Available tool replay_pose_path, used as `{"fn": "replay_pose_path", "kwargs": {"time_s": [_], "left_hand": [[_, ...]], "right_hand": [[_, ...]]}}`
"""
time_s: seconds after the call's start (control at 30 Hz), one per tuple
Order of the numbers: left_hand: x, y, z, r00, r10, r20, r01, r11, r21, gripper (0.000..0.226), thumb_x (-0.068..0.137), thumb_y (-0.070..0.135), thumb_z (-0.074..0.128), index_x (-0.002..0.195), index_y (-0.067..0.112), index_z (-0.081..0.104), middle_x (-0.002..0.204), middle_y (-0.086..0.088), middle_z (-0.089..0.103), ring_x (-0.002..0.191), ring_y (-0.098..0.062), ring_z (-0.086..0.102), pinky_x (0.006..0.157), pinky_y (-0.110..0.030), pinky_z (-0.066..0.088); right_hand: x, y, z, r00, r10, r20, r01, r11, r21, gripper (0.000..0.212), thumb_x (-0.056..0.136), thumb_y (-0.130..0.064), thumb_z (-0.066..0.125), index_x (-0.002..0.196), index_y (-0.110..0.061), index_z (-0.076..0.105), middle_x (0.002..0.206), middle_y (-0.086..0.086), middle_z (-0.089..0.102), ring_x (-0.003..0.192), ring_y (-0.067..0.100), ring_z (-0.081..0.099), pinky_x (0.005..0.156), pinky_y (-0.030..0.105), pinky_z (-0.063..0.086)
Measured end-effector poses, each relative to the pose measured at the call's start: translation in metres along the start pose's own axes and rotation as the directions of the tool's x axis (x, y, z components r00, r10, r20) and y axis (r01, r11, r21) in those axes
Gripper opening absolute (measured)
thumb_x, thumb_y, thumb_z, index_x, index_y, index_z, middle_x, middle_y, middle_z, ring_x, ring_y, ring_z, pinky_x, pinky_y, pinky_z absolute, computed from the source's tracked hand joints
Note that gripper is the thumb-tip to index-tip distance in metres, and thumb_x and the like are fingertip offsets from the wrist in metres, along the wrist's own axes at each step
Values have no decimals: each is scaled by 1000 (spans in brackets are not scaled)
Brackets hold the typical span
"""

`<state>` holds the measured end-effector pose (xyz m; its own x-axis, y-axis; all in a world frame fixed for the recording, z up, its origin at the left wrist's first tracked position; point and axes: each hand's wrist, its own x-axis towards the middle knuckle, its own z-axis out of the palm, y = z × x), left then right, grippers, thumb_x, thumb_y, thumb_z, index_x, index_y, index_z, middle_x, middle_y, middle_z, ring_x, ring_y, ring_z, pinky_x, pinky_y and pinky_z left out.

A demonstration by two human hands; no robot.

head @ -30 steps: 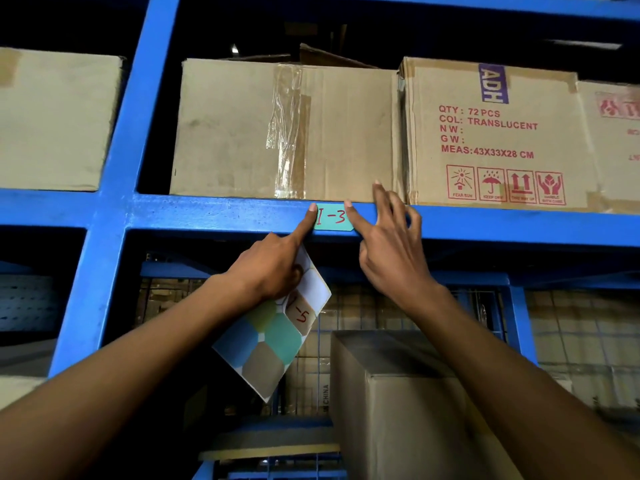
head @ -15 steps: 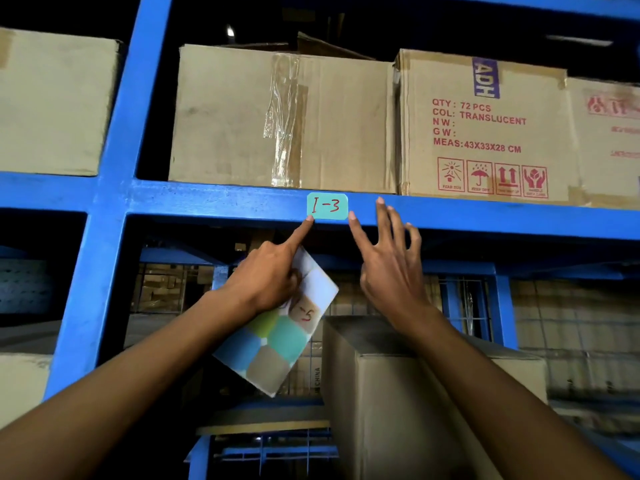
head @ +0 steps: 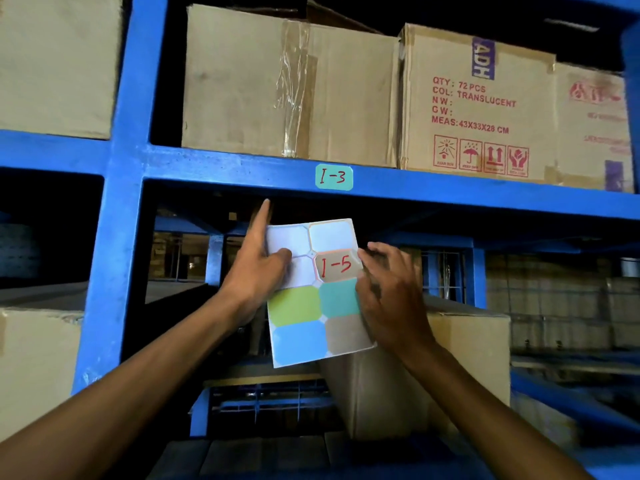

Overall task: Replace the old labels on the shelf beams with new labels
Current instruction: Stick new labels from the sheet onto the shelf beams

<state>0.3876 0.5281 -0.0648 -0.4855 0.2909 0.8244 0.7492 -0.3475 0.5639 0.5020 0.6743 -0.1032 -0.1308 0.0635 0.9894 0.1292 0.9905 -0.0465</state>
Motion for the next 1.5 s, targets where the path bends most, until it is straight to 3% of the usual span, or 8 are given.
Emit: {"fn": "replay_pose_path", "kwargs": {"time_s": [0.2, 0.33, 0.5, 0.67, 0.77, 0.93, 1.13, 1.5], "left_hand": [[-14, 0, -3, 999, 12, 33, -14, 999, 45, 80, 83, -3, 45, 145, 40, 19, 138, 3, 46, 92, -15, 54, 78, -29, 43], [-31, -19, -4, 996, -69, 65, 63, 994, 92, 80, 81, 1, 46, 145, 40, 18, 139, -21, 48, 98, -43, 56, 76, -46, 50], [-69, -56, -1, 950, -289, 116, 288, 957, 22, 76, 85, -2, 47, 147, 31, 18, 130, -1, 50, 104, -21, 56, 79, -32, 51], [-103, -86, -3, 918, -389, 80, 381, 919, 96, 72, 86, -4, 46, 147, 28, 22, 132, -20, 54, 106, -36, 59, 83, -41, 50], [-123, -96, -6, 920, -360, 155, 336, 928, 160, 75, 87, -2, 48, 147, 34, 19, 112, -30, 61, 66, -24, 52, 60, -31, 43], [-166, -104, -6, 916, -208, 342, 103, 948, 300, 78, 88, -1, 47, 148, 31, 10, 51, -7, 43, 44, -15, 34, 51, -31, 34], [-232, -113, -8, 800, -215, 560, -61, 899, 433, 83, 91, 6, 47, 146, 40, -5, 56, -3, 47, 47, -10, 41, 50, -25, 36], [-271, -144, -9, 701, -277, 658, -280, 741, 610, 84, 92, 11, 44, 142, 40, -17, 88, -10, 55, 66, -22, 46, 63, -30, 31]], "right_hand": [[-7, -16, -3, 994, 106, -23, -104, 992, 70, 26, 81, -23, 52, 99, -12, 66, 116, 9, 59, 110, 23, 50, 92, 28, 29], [-19, -24, -8, 986, 164, 4, -162, 973, 166, 5, 77, -16, 62, 82, -16, 63, 96, 3, 59, 95, 22, 52, 82, 32, 34], [-67, -35, -18, 985, 30, 169, -63, 979, 193, 5, 81, -13, 58, 82, -12, 62, 90, 5, 64, 88, 23, 54, 78, 31, 35], [-101, -42, -39, 955, 171, 244, -257, 886, 385, 3, 81, -6, 64, 82, -6, 67, 80, 1, 66, 78, 3, 57, 73, 17, 42], [-115, -31, -47, 889, 318, 329, -439, 796, 417, 5, 81, -5, 65, 85, -6, 69, 79, -3, 65, 70, -7, 55, 67, 7, 43], [-155, -13, -42, 793, 473, 384, -605, 683, 409, 7, 81, 0, 65, 84, -6, 67, 79, 6, 67, 65, 3, 53, 60, 10, 45], [-208, 2, -26, 683, 493, 539, -699, 654, 288, 6, 80, -2, 67, 84, -6, 68, 83, 9, 69, 75, 11, 61, 67, 16, 49], [-241, 18, -7, 601, 402, 691, -660, 737, 146, 10, 81, -4, 67, 91, -5, 68, 91, 8, 68, 79, 9, 60, 69, 13, 47]]}}
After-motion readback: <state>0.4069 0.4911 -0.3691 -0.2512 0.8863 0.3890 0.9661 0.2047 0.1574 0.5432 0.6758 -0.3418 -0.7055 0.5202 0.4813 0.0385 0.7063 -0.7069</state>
